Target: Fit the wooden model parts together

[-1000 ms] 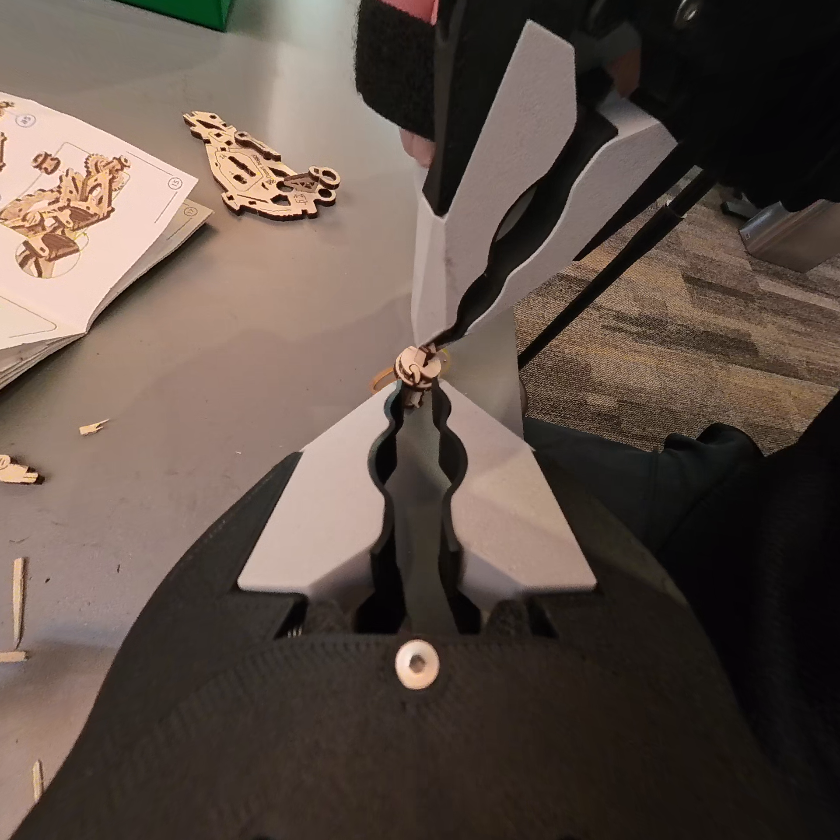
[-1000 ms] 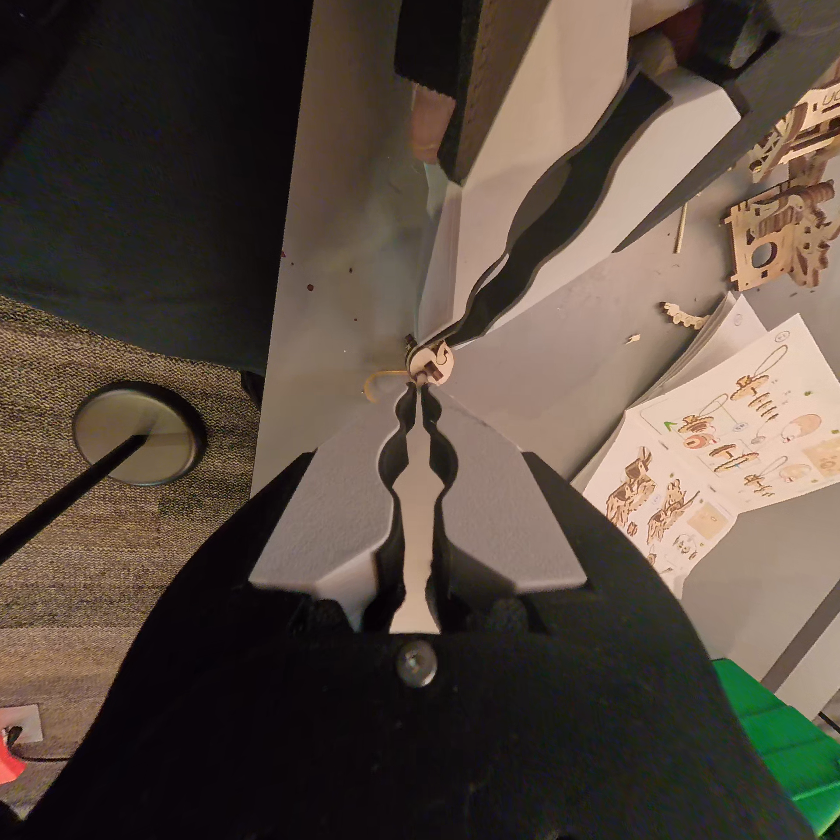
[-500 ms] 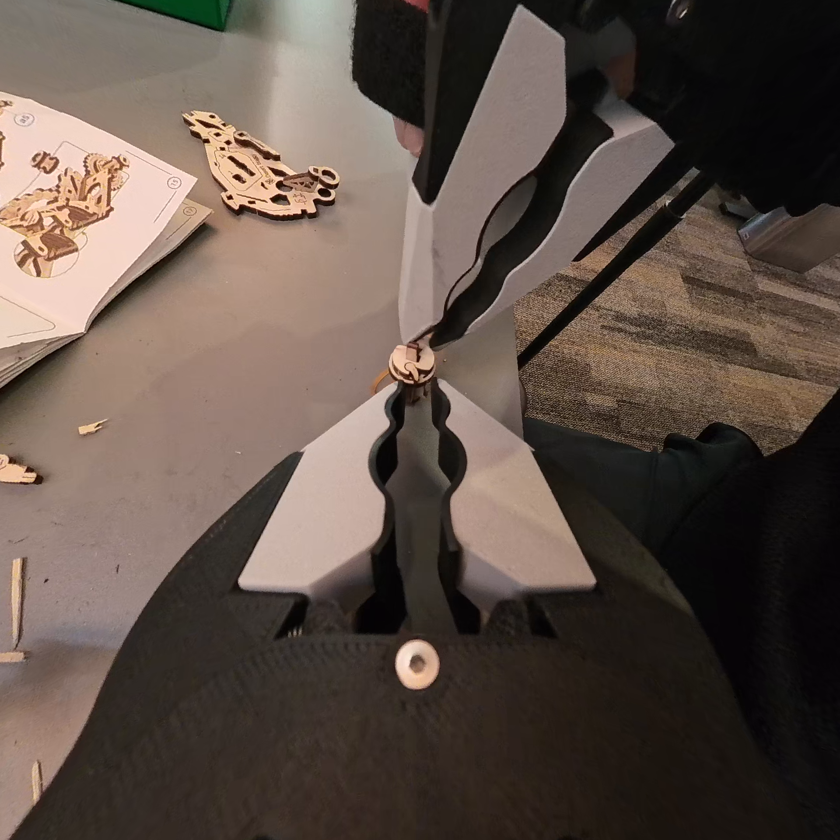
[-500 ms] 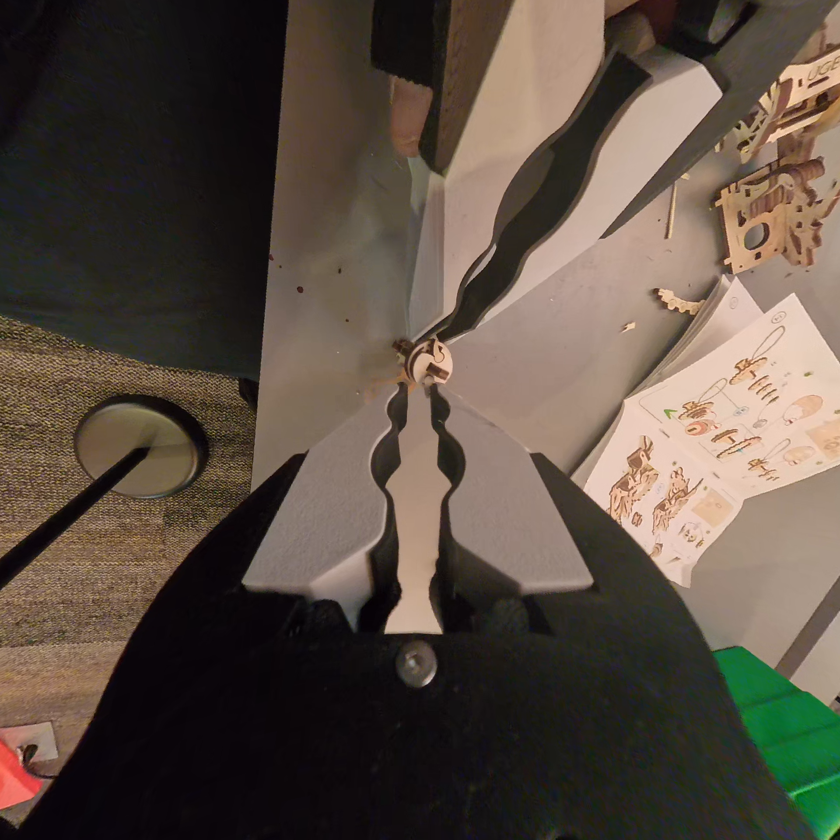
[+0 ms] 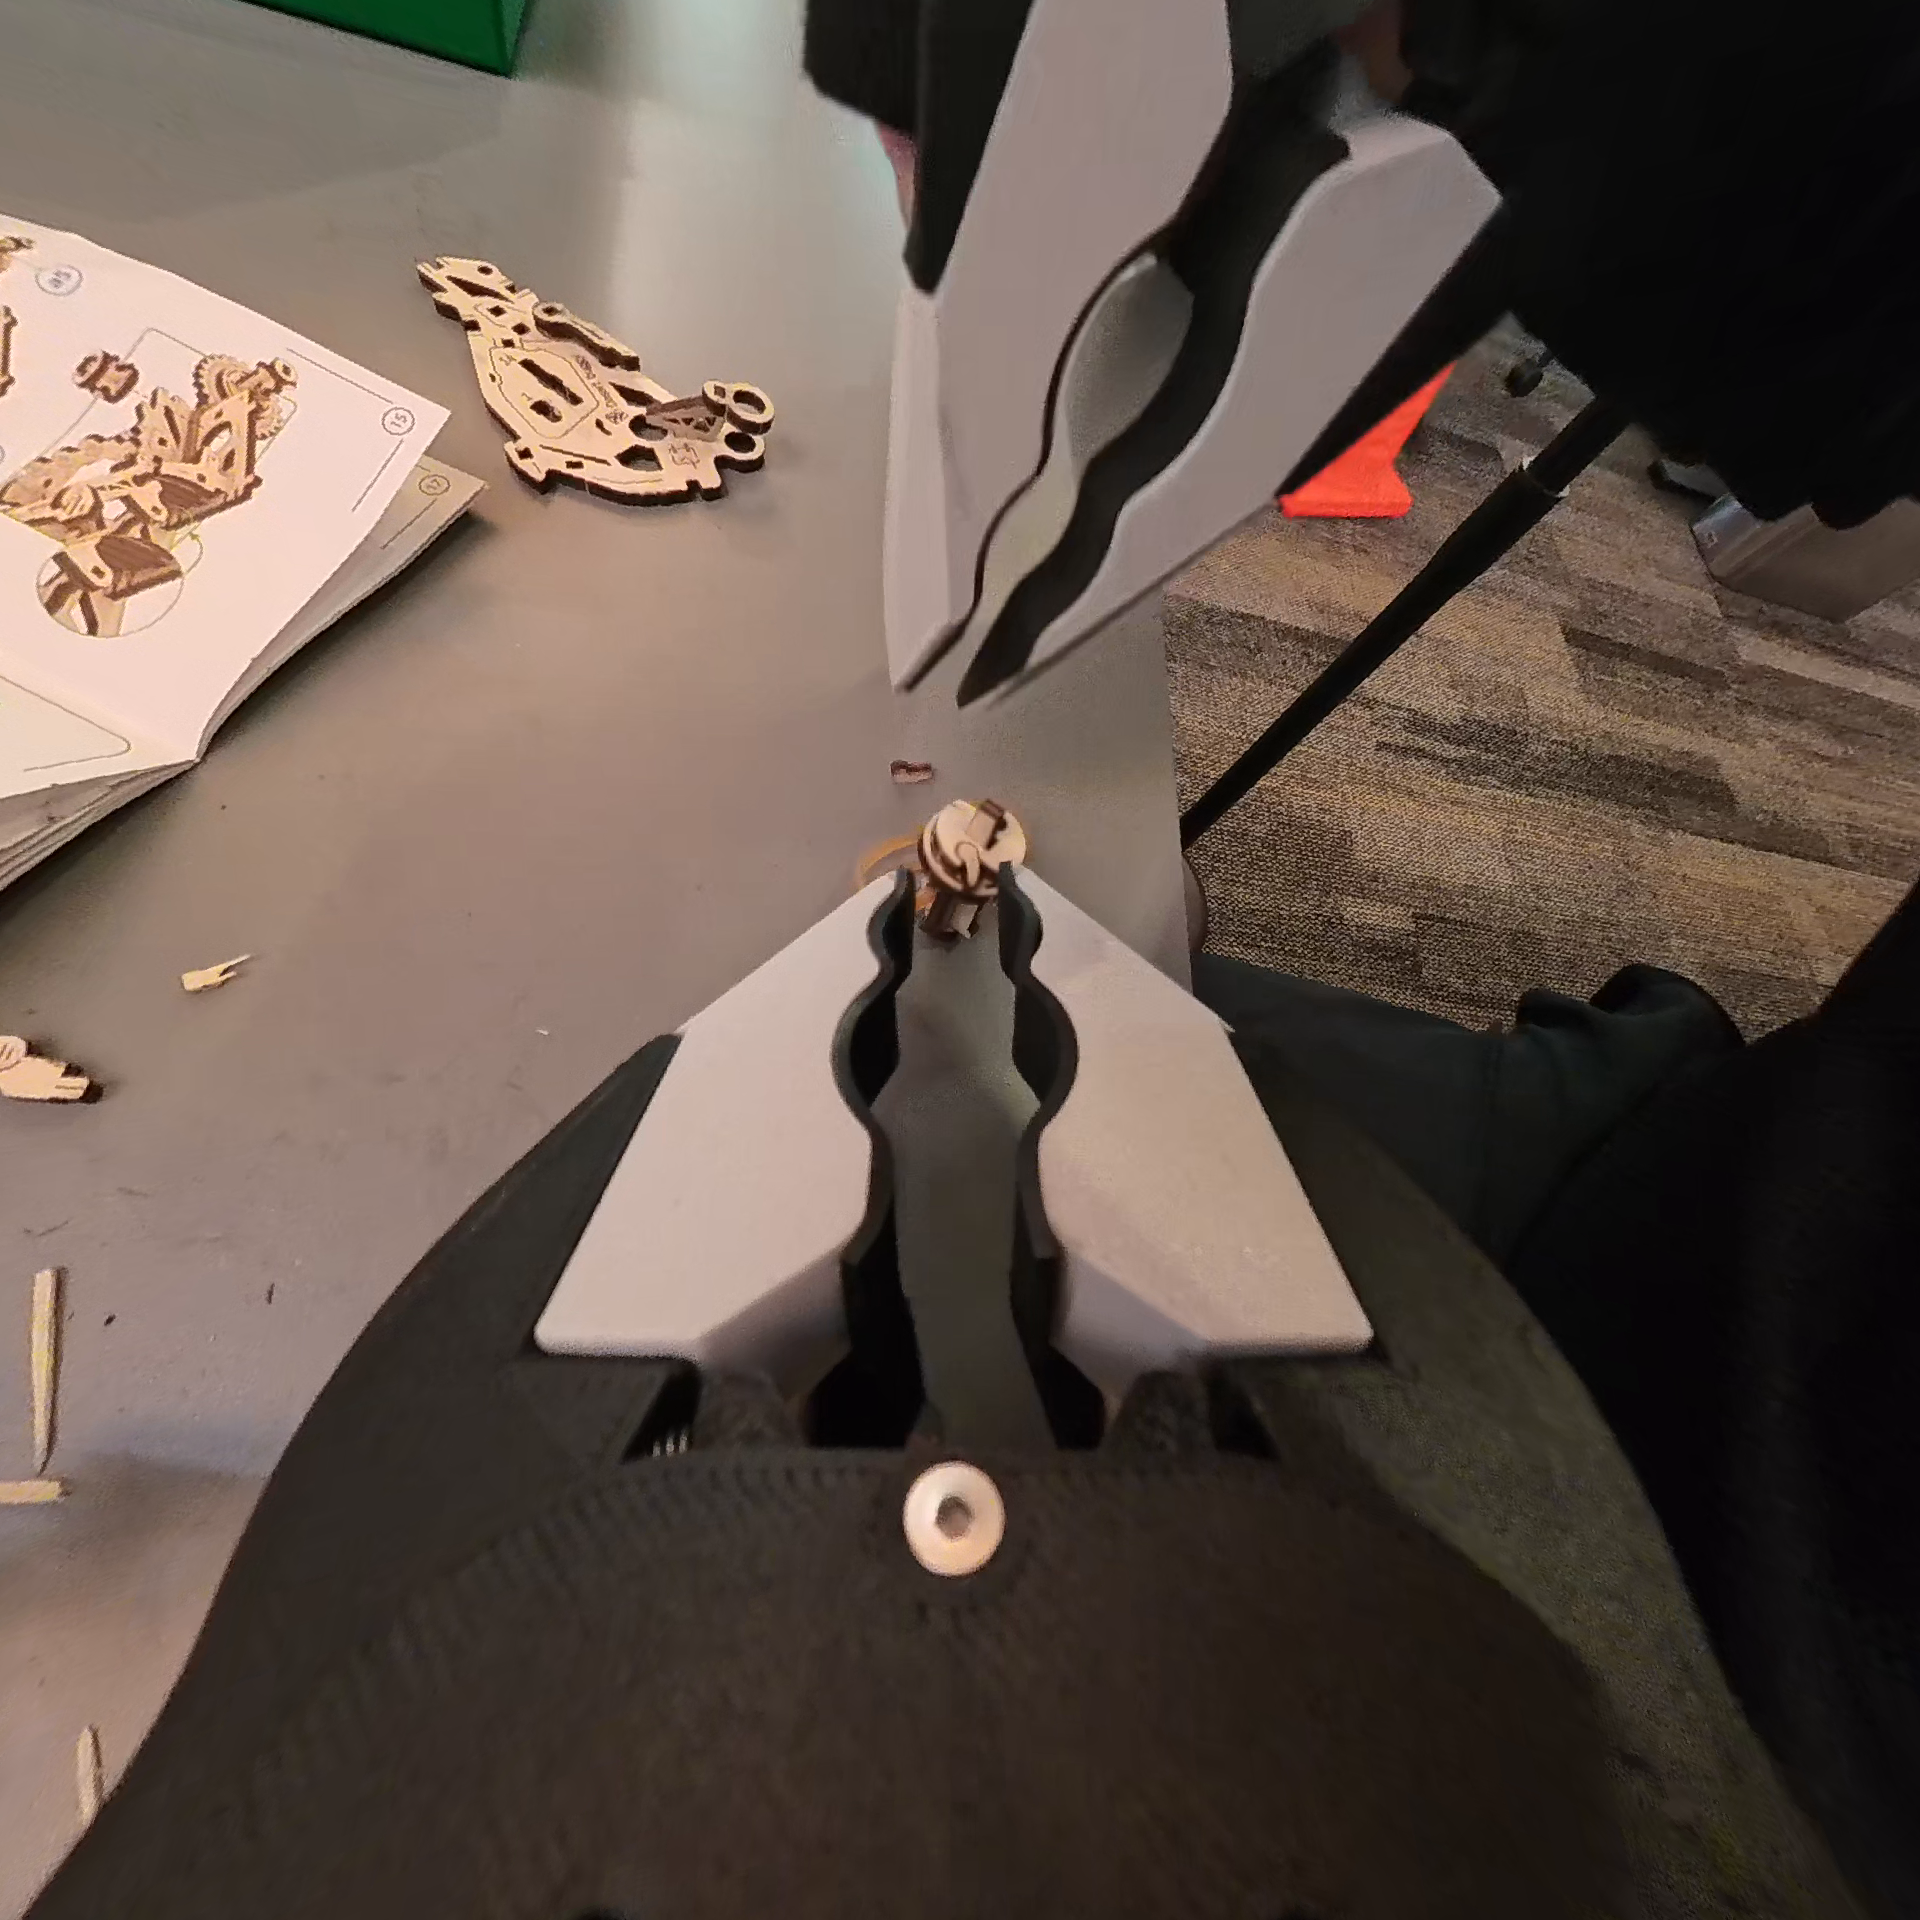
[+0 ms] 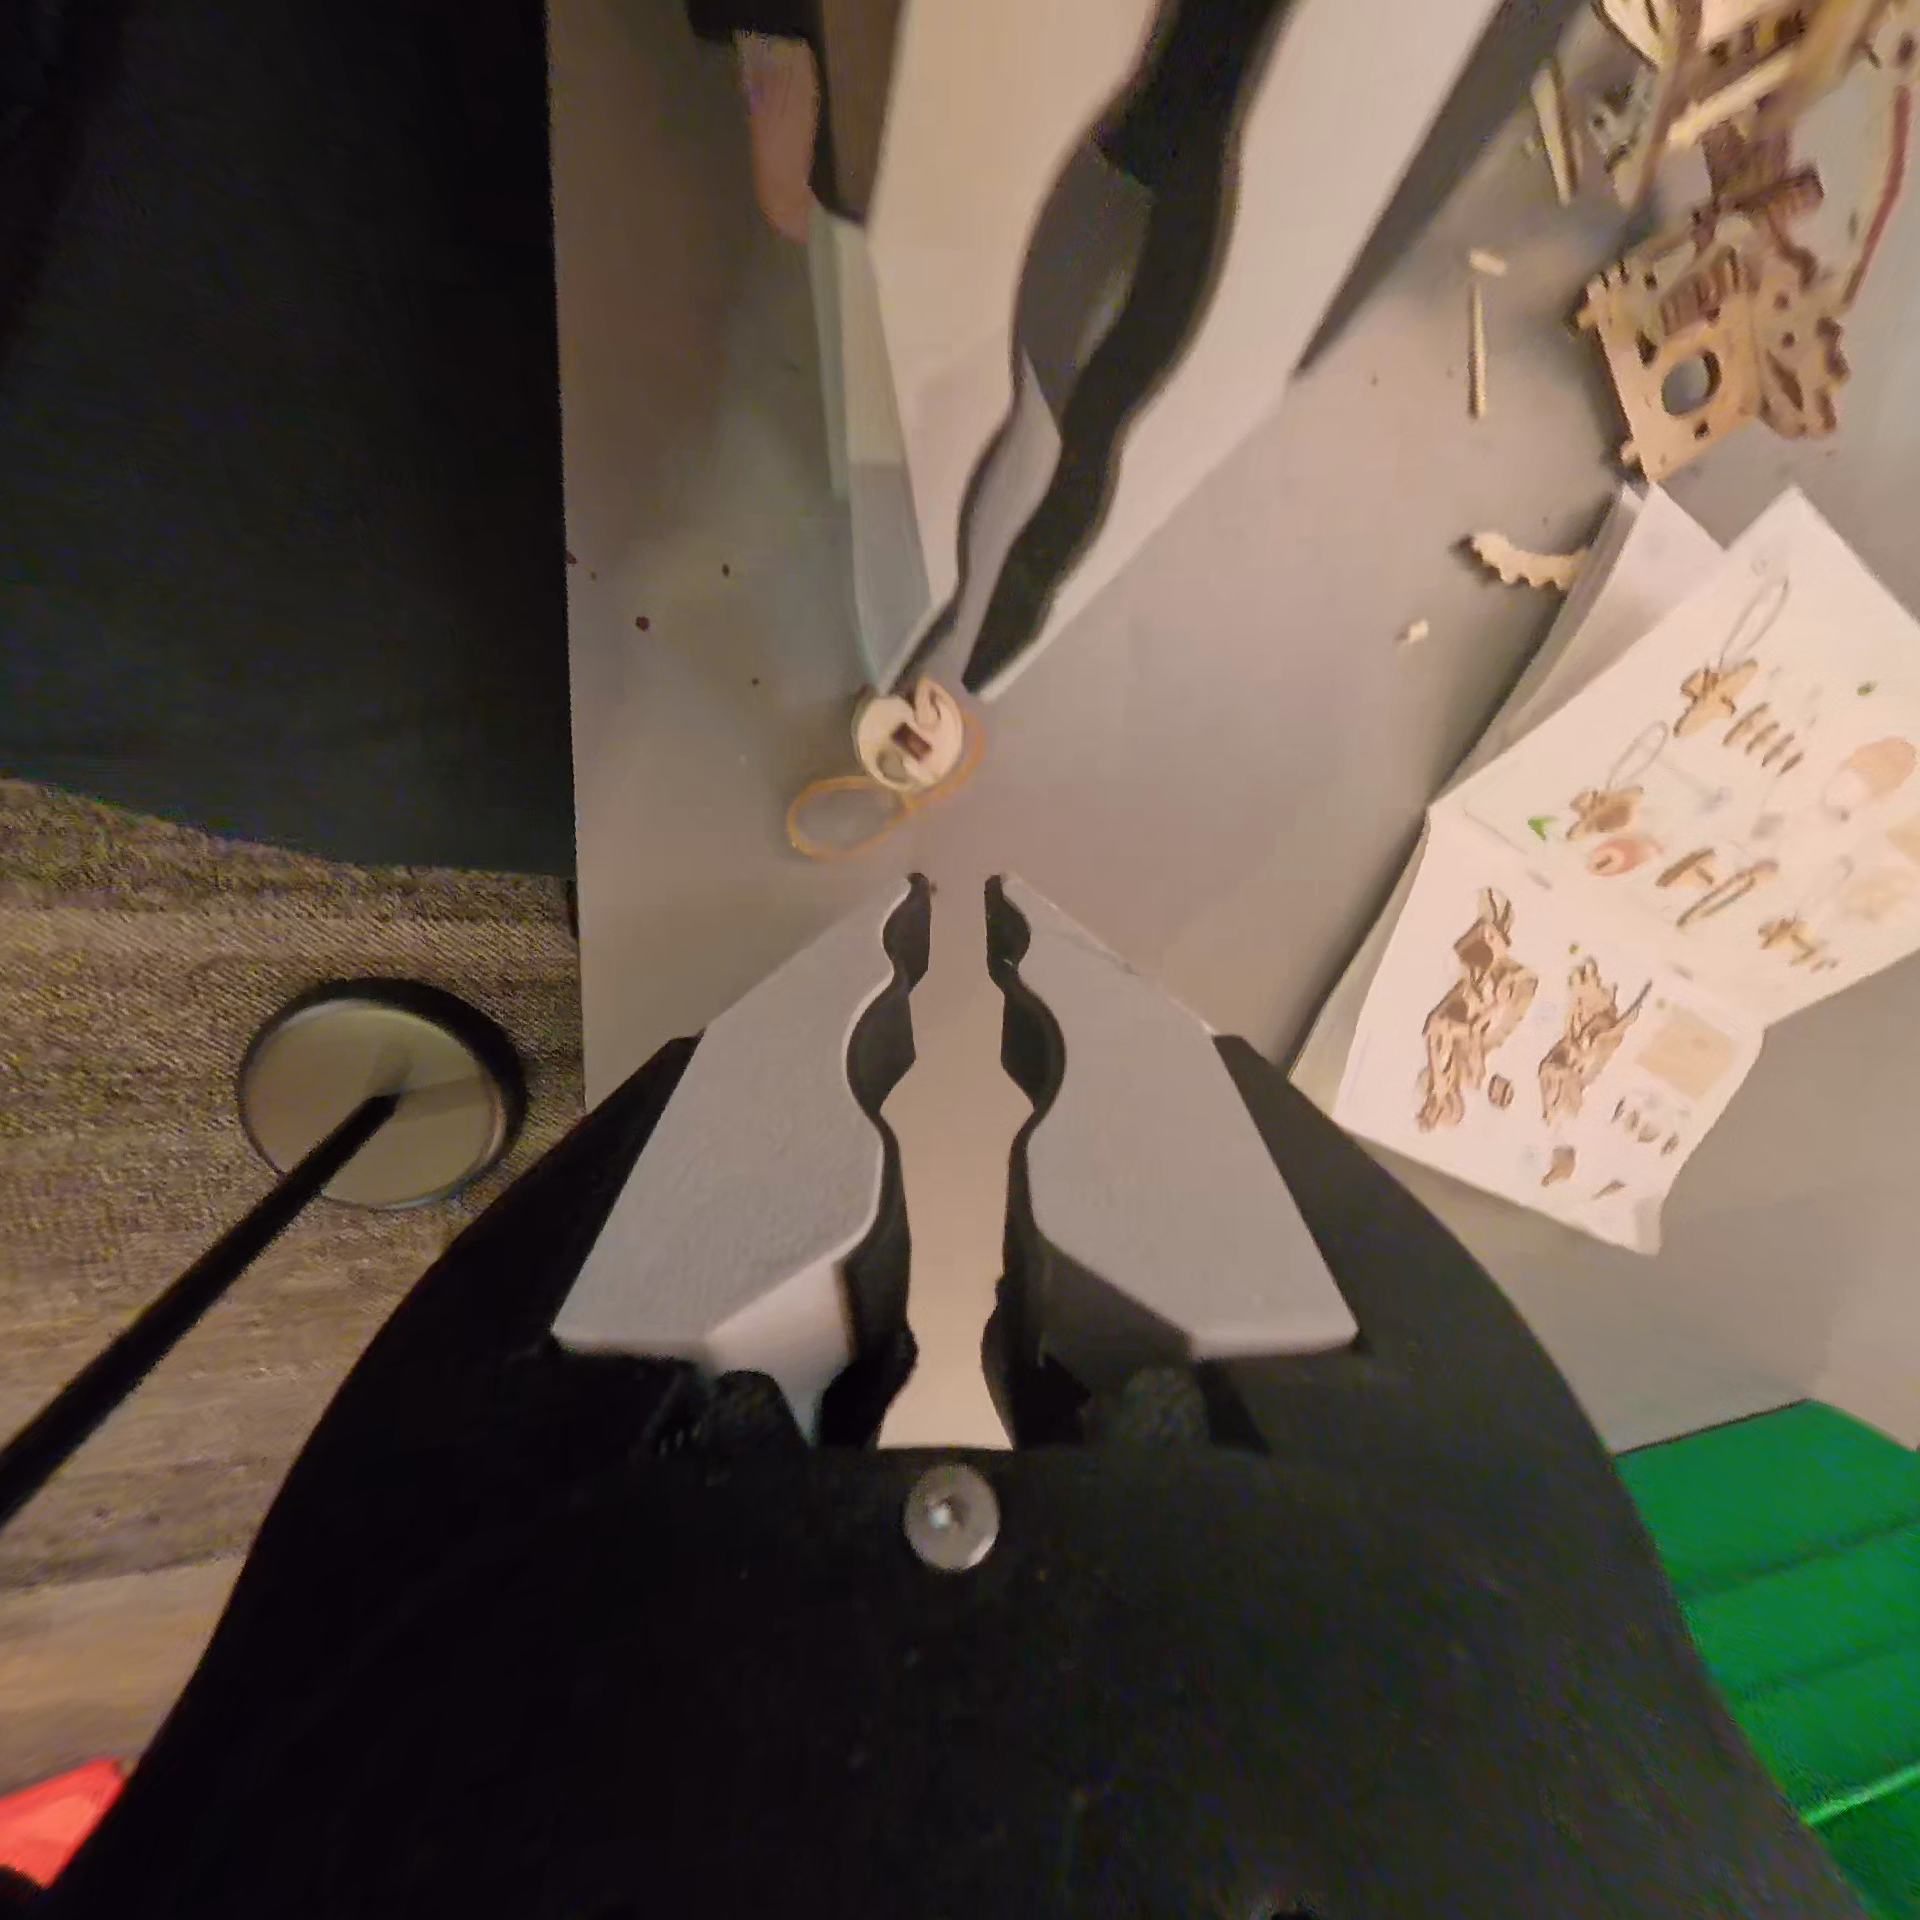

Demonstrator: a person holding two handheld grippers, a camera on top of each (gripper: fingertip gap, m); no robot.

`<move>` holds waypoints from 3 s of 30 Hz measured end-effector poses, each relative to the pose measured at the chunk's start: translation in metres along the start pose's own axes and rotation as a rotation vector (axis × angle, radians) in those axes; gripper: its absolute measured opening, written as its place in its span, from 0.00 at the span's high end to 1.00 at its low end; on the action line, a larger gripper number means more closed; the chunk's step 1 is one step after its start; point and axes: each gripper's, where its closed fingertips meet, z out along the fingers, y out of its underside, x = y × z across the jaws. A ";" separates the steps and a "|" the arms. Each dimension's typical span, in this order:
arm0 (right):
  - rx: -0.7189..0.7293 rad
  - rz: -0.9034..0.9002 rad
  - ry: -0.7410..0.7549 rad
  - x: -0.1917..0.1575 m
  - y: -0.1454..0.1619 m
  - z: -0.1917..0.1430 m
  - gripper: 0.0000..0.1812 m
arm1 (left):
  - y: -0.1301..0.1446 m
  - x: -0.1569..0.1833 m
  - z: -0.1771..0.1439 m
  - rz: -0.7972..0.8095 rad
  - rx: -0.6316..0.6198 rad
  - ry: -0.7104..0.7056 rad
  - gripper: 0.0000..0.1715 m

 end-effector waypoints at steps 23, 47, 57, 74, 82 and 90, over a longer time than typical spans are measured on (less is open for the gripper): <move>0.249 0.628 0.091 -0.008 0.014 0.028 1.00 | 0.003 0.007 -0.007 -0.012 -0.003 -0.016 0.88; 0.300 0.498 -0.544 -0.020 -0.021 0.000 1.00 | 0.004 0.003 0.015 0.173 -0.085 -0.133 0.89; 0.224 0.464 -0.651 -0.021 -0.019 0.000 1.00 | 0.003 0.004 0.017 0.220 -0.094 -0.113 0.89; 0.109 0.485 -0.880 -0.027 -0.016 0.000 1.00 | 0.004 0.010 0.019 0.288 -0.101 -0.100 0.89; 0.086 0.480 -0.989 -0.031 -0.020 -0.005 1.00 | 0.004 0.010 0.019 0.290 -0.093 -0.099 0.89; 0.060 0.502 -1.030 -0.030 -0.018 -0.002 1.00 | 0.004 0.010 0.019 0.297 -0.092 -0.099 0.89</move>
